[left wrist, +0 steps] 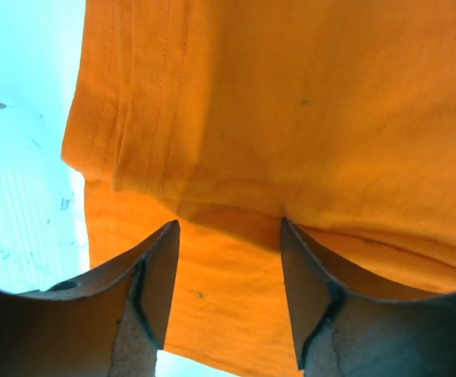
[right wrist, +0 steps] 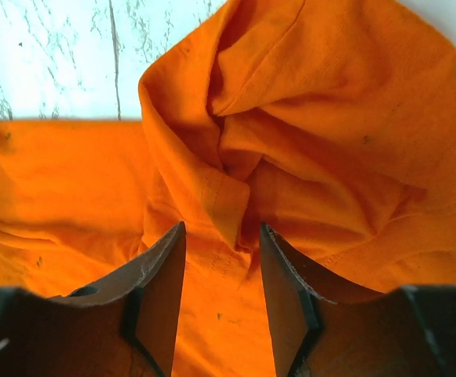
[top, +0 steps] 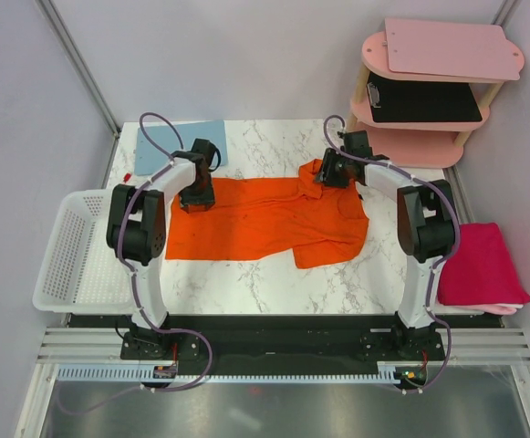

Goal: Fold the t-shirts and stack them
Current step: Fold the flattened tshirt in 1/3 of the way

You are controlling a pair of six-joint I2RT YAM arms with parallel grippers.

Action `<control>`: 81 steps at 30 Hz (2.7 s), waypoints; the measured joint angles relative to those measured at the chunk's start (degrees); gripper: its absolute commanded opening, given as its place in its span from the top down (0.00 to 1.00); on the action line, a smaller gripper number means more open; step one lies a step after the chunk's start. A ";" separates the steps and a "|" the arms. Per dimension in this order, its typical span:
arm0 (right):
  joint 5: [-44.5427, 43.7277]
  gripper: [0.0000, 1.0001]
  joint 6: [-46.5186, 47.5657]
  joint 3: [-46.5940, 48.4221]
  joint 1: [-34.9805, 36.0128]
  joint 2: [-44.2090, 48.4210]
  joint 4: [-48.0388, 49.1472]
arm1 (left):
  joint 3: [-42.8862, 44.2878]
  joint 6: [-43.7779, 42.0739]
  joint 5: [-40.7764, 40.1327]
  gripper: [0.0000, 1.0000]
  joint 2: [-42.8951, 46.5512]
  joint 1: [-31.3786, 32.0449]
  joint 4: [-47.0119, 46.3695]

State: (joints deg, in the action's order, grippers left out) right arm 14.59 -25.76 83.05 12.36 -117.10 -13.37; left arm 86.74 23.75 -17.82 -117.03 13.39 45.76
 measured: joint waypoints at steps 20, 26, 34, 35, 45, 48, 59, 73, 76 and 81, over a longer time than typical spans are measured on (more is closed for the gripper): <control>-9.20 1.00 -1.31 -9.18 5.31 9.68 7.15 | -0.90 -0.90 1.46 0.37 4.22 0.37 -1.09; -16.31 1.00 -1.44 -16.92 7.96 26.27 7.76 | -0.90 -0.92 1.46 0.37 4.20 0.72 -1.09; -20.57 0.74 -2.78 -21.84 10.27 30.91 3.04 | -0.90 -0.94 1.46 0.37 4.17 1.11 -1.11; -20.65 0.63 -3.04 -22.86 10.82 30.86 1.84 | -0.90 -0.94 1.46 0.37 4.15 1.11 -1.11; -25.81 0.20 -1.77 -26.80 12.87 31.12 -1.92 | -0.90 -1.57 1.44 0.36 4.15 1.22 -1.11; -27.61 0.28 -1.09 -26.73 11.52 30.73 -0.26 | -0.90 -1.68 1.46 0.36 4.15 1.22 -1.11; -28.13 0.58 0.83 -19.56 5.46 9.90 7.39 | -0.90 -2.10 1.44 0.36 4.15 2.14 -1.11; -24.63 0.56 1.99 -12.24 5.40 6.34 11.02 | -0.90 -2.19 1.40 0.37 3.08 2.51 -1.09; -23.52 0.56 1.99 -10.32 5.40 3.98 11.28 | -0.90 -2.21 1.38 0.37 2.64 2.56 -1.09; -21.92 0.80 1.97 -9.75 5.40 1.62 11.26 | -0.90 -2.21 1.33 0.37 2.62 2.84 -1.09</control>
State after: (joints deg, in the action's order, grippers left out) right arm -7.33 -23.79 73.30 17.76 -115.48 -2.11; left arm 85.84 21.54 -16.49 -114.41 16.23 44.66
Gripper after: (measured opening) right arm 0.409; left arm 0.634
